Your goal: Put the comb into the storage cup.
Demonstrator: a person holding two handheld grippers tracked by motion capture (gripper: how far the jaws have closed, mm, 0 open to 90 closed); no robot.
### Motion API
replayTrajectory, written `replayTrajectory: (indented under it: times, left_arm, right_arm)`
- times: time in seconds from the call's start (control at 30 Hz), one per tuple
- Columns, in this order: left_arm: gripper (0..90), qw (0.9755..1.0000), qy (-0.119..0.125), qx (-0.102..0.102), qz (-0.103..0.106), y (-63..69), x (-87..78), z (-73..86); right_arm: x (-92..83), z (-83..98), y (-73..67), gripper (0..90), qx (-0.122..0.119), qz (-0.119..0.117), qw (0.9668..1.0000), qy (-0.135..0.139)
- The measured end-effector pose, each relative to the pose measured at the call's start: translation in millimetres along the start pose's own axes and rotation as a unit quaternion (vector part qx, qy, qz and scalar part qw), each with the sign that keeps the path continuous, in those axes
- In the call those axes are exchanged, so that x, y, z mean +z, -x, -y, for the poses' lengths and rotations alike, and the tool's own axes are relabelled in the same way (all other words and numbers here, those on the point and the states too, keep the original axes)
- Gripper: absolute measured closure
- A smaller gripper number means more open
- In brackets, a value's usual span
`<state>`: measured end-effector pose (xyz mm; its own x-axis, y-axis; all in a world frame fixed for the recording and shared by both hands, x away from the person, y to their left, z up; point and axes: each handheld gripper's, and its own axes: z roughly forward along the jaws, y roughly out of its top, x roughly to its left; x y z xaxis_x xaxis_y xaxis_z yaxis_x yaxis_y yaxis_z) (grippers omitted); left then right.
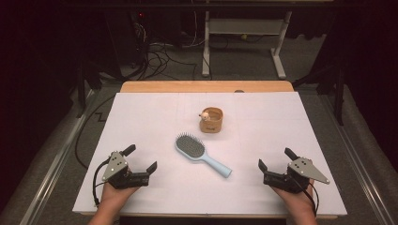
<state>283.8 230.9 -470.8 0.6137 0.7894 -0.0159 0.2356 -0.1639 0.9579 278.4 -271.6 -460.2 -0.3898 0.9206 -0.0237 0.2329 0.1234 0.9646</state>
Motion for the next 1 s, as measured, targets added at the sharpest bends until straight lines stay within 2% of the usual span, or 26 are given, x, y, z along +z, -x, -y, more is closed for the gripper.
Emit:
replayTrajectory:
  times: [0.57, 1.0]
  left_arm:
    - [0.0, 1.0, -0.002, -0.002, 0.004, -0.6, 0.3, 0.3]
    - [0.0, 1.0, -0.004, 0.0, 0.001, -1.1, 0.4, 0.4]
  right_arm:
    - [0.1, -1.2, -2.7, 0.1, -0.009, -0.003, 0.9999, -0.006]
    - [2.4, -4.0, -8.9, 0.1, -0.032, -0.004, 0.9987, -0.04]
